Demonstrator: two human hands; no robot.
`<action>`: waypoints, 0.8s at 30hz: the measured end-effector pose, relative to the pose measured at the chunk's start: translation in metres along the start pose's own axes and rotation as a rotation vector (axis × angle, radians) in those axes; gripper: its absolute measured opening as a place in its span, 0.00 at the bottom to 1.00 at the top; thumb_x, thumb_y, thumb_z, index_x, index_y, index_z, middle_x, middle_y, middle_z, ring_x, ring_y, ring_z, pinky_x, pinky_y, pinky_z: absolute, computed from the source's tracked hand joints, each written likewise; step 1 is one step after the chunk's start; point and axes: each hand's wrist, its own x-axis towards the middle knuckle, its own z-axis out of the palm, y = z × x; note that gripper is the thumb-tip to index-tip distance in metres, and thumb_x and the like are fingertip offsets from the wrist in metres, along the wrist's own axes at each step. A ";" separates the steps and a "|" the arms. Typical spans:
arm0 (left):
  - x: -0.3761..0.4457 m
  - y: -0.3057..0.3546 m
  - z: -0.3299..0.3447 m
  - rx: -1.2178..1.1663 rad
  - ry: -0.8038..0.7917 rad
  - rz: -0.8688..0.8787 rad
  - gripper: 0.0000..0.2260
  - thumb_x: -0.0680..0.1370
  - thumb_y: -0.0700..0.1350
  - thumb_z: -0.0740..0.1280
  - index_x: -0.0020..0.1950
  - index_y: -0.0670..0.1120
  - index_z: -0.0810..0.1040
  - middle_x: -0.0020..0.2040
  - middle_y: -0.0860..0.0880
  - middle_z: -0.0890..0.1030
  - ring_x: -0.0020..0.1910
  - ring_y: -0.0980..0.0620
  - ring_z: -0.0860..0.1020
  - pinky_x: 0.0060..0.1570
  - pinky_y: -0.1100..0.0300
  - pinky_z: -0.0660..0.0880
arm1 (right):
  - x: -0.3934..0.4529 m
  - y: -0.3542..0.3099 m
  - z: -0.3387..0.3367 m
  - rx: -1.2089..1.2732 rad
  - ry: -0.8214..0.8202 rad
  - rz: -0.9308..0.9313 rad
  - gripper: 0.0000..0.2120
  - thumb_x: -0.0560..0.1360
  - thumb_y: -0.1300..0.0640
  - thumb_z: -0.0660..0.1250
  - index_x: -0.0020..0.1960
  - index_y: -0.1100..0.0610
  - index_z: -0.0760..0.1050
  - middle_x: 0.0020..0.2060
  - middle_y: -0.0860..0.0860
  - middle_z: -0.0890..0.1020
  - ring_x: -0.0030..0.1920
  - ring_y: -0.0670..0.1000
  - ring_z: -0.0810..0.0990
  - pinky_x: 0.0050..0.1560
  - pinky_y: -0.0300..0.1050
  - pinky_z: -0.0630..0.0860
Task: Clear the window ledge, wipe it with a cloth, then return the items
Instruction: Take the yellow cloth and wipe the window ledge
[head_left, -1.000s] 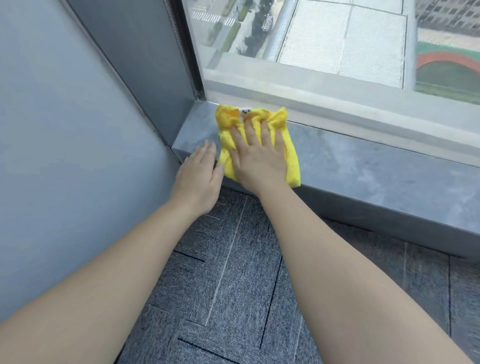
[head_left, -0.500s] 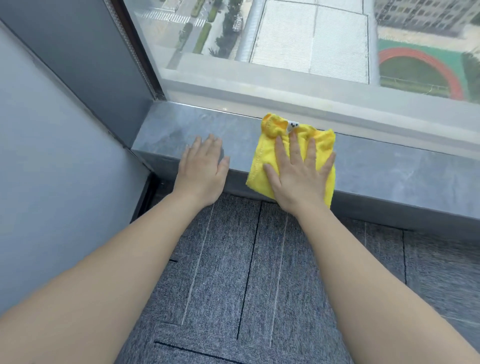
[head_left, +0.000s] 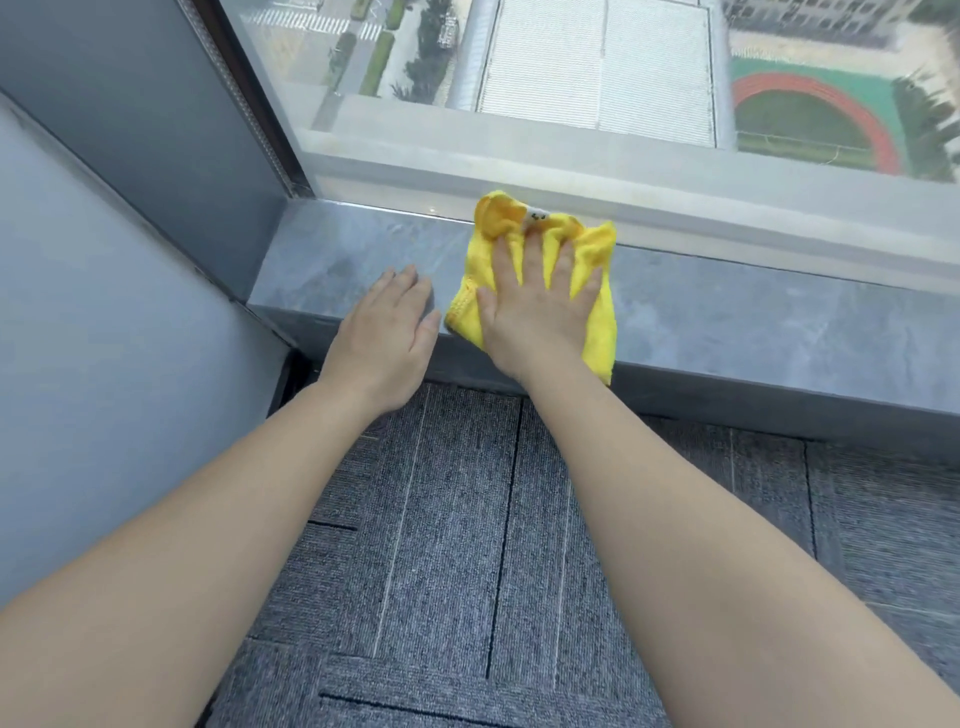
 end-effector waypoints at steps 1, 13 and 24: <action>0.000 -0.002 -0.001 0.009 0.017 -0.022 0.21 0.80 0.47 0.51 0.72 0.41 0.60 0.76 0.42 0.58 0.76 0.44 0.53 0.75 0.51 0.49 | -0.002 0.001 0.000 -0.023 0.002 -0.097 0.26 0.80 0.45 0.44 0.76 0.46 0.44 0.78 0.49 0.45 0.77 0.58 0.40 0.73 0.64 0.36; -0.001 0.047 0.012 0.070 0.003 0.003 0.21 0.80 0.46 0.51 0.72 0.42 0.58 0.76 0.43 0.57 0.76 0.43 0.51 0.74 0.47 0.47 | -0.050 0.086 -0.009 -0.104 -0.077 -0.075 0.27 0.79 0.42 0.43 0.75 0.43 0.38 0.77 0.44 0.40 0.77 0.54 0.36 0.70 0.66 0.30; 0.015 0.065 0.029 0.086 -0.061 0.068 0.22 0.80 0.47 0.50 0.73 0.43 0.55 0.77 0.44 0.55 0.76 0.46 0.50 0.74 0.50 0.46 | -0.029 0.094 -0.010 0.091 -0.008 0.430 0.32 0.77 0.38 0.44 0.76 0.49 0.38 0.77 0.52 0.37 0.74 0.67 0.36 0.66 0.75 0.38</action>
